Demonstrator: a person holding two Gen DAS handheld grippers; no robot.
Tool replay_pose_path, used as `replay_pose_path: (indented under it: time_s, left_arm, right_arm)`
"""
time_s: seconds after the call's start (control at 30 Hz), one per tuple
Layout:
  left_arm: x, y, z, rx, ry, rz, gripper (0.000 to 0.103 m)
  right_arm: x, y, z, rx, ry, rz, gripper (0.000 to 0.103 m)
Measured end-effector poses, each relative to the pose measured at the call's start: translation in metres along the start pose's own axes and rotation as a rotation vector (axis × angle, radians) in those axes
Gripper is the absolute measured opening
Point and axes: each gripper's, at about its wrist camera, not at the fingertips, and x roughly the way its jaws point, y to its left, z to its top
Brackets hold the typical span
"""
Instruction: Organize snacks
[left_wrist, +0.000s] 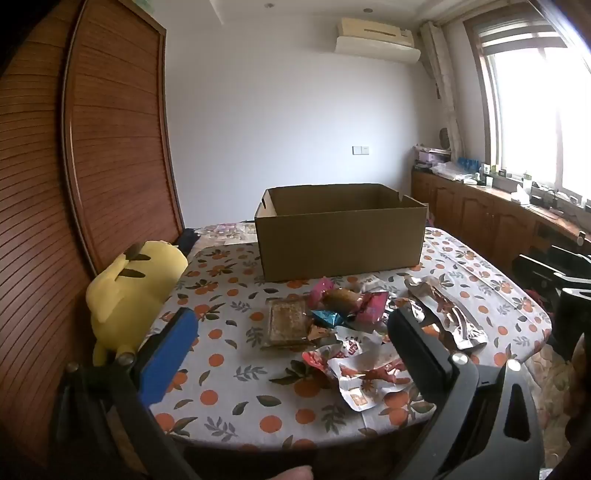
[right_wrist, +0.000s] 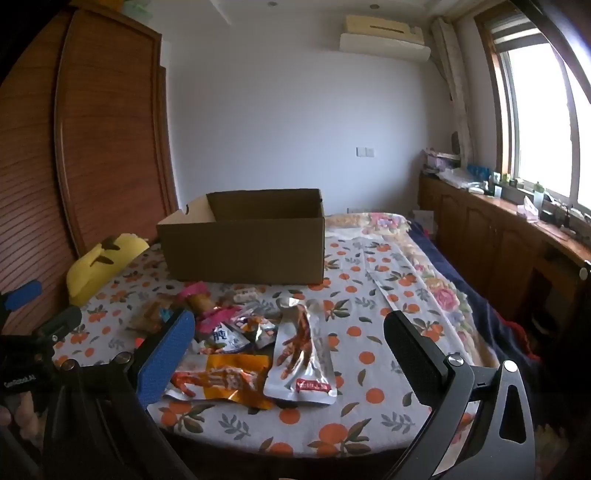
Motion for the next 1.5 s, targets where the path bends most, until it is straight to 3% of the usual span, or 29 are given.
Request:
replay_pose_path:
  time_s: [1.5]
  left_arm:
    - [-0.0032,0.0071,0.0029,-0.001,-0.023,0.019,0.103]
  right_arm:
    - [0.0011,-0.0033,-0.0023,0.001,0.011,-0.002,0.103]
